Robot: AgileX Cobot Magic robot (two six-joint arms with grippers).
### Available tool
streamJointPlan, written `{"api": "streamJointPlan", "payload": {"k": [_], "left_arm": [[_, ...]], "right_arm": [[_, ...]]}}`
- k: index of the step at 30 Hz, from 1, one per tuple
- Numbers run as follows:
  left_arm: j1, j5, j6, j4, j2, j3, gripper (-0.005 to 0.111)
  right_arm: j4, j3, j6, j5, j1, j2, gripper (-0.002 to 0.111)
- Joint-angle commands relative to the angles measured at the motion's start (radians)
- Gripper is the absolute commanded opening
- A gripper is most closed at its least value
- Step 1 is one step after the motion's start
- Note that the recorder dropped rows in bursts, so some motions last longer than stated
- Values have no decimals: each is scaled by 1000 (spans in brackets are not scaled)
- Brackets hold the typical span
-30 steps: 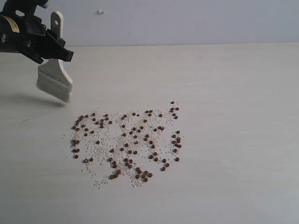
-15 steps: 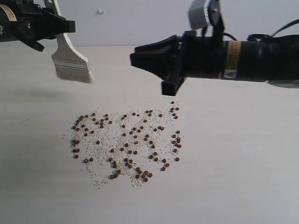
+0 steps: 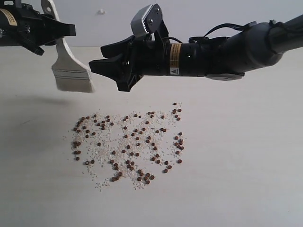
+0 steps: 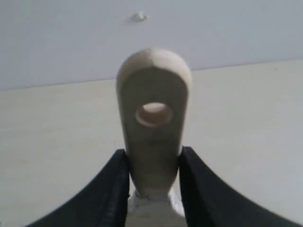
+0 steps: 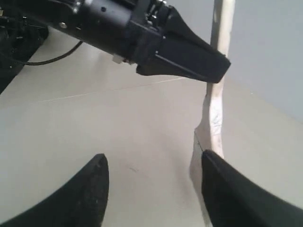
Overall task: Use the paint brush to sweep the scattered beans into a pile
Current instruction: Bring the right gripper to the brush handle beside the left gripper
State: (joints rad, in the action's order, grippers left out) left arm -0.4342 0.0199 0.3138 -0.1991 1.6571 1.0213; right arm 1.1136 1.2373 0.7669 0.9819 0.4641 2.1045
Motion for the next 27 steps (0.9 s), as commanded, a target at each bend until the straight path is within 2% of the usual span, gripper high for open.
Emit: {"api": "streamJointPlan", "payload": {"k": [1, 6, 15, 27], "left_arm": [[-44, -1, 1, 1, -9, 6, 0], [-89, 2, -23, -10, -9, 6, 0], [-97, 2, -18, -7, -9, 6, 0], [-152, -2, -22, -7, -9, 6, 0]], "right_arm": [[-17, 79, 67, -1, 2, 67, 55], [-12, 146, 132, 17, 2, 119, 55], [-7, 196, 137, 13, 2, 160, 55], [-48, 259, 137, -15, 2, 197, 55]]}}
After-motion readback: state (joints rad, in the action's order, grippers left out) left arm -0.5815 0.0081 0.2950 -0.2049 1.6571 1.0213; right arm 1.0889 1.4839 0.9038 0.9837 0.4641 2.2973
